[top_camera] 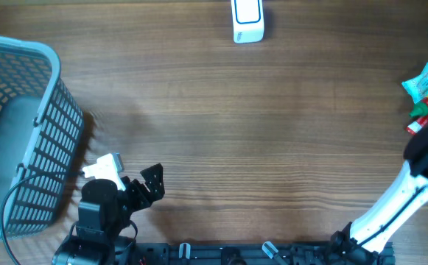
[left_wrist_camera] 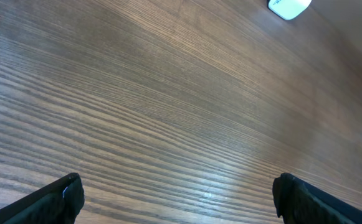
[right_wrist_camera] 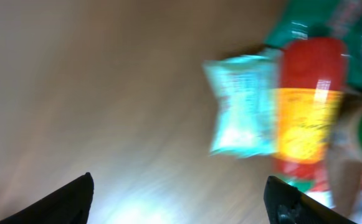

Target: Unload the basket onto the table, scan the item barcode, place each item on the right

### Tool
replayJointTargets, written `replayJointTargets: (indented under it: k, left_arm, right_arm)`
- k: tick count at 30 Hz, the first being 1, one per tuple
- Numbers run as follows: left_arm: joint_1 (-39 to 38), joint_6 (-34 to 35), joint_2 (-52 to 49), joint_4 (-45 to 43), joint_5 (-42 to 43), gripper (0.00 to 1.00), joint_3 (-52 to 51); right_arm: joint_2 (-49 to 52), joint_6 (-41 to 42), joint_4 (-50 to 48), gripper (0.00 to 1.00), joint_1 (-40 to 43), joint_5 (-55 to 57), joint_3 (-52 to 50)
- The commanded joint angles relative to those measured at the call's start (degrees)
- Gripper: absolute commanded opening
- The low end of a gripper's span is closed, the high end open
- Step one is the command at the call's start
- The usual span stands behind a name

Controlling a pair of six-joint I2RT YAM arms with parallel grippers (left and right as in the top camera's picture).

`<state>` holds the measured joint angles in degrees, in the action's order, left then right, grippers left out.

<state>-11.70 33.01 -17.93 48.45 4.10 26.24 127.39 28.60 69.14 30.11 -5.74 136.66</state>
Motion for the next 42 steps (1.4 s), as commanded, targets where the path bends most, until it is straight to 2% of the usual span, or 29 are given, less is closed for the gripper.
replayJointTargets:
  k: [1,4,6,16,23,28,33,36,42]
  left_arm:
    - [-0.24,-1.29,0.37,-0.13,-0.79,1.0,0.72]
    - [-0.24,-1.29,0.37,-0.13,-0.79,1.0,0.72]
    - [-0.24,-1.29,0.37,-0.13,-0.79,1.0,0.72]
    - [-0.24,-1.29,0.37,-0.13,-0.79,1.0,0.72]
    - [-0.24,-1.29,0.37,-0.13,-0.79,1.0,0.72]
    - [-0.24,-1.29,0.37,-0.13,-0.79,1.0,0.72]
    - [-0.24,-1.29,0.37,-0.13,-0.79,1.0,0.72]
    - [-0.24,-1.29,0.37,-0.13,-0.79,1.0,0.72]
    - [-0.24,-1.29,0.37,-0.13,-0.79,1.0,0.72]
  right_arm:
    - [-16.87,-0.74,1.88,0.89,-2.14,-17.16,2.51]
    - [-27.3,-4.85,4.61,0.89,-5.7,-18.25,2.51]
    - [-33.77,-5.9,6.95,0.99,-8.26,-17.86,2.51]
    - [-58.6,-5.92,15.87,0.99,-10.34,-17.88,2.51]
    - [-65.94,-6.08,22.99,1.0,-10.34,-15.54,2.34]
    - [-66.51,-12.44,22.99,1.0,-10.34,-20.35,1.7]
    - [-69.46,-13.6,22.99,1.0,-10.34,-19.34,-6.49]
    - [-74.36,-13.25,22.6,1.0,-11.37,-14.86,-14.34]
    - [-88.35,-8.11,9.6,1.0,-18.62,-7.06,-34.69]
